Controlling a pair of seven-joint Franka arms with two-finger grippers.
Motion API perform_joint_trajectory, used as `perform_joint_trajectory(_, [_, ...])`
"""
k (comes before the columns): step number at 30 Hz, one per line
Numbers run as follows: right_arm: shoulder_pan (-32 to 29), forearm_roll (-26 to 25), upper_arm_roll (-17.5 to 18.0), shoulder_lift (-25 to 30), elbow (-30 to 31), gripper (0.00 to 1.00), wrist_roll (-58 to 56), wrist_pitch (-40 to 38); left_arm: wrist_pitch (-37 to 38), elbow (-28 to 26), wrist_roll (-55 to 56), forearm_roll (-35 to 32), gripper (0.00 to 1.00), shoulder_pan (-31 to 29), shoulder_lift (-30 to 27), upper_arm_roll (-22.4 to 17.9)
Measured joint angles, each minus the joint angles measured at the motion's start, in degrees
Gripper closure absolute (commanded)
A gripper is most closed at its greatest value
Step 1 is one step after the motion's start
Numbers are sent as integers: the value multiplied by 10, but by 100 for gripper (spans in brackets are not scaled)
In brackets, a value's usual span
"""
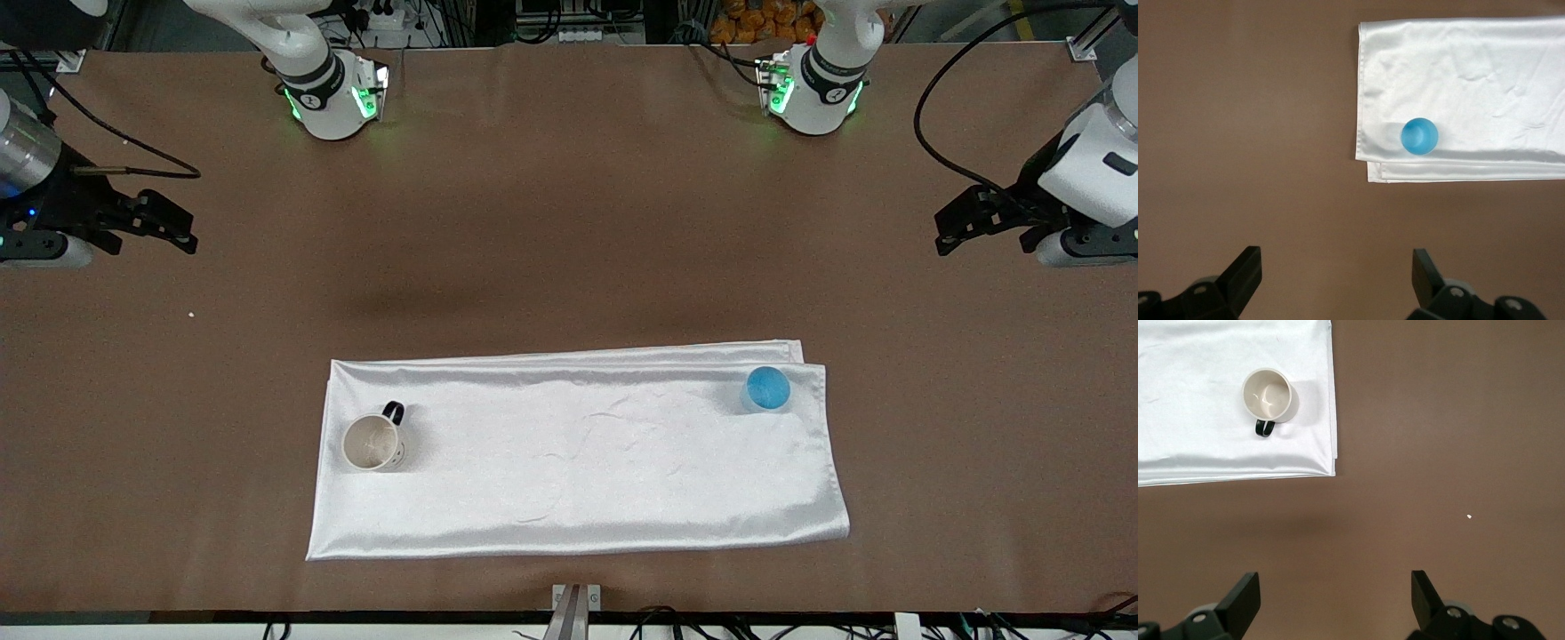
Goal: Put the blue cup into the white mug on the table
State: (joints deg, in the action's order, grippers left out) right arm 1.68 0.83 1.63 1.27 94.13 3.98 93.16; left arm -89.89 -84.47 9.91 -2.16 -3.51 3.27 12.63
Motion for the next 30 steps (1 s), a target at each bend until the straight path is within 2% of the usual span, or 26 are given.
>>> perform_joint_trajectory(19, [1,0,0,0,3,0,0,4,0,-7,0,0,0,1,15,1])
perform_joint_trajectory(30, [16,1,0,-14,64,0,6,111,-24,-28,0,0,0,14,59,4])
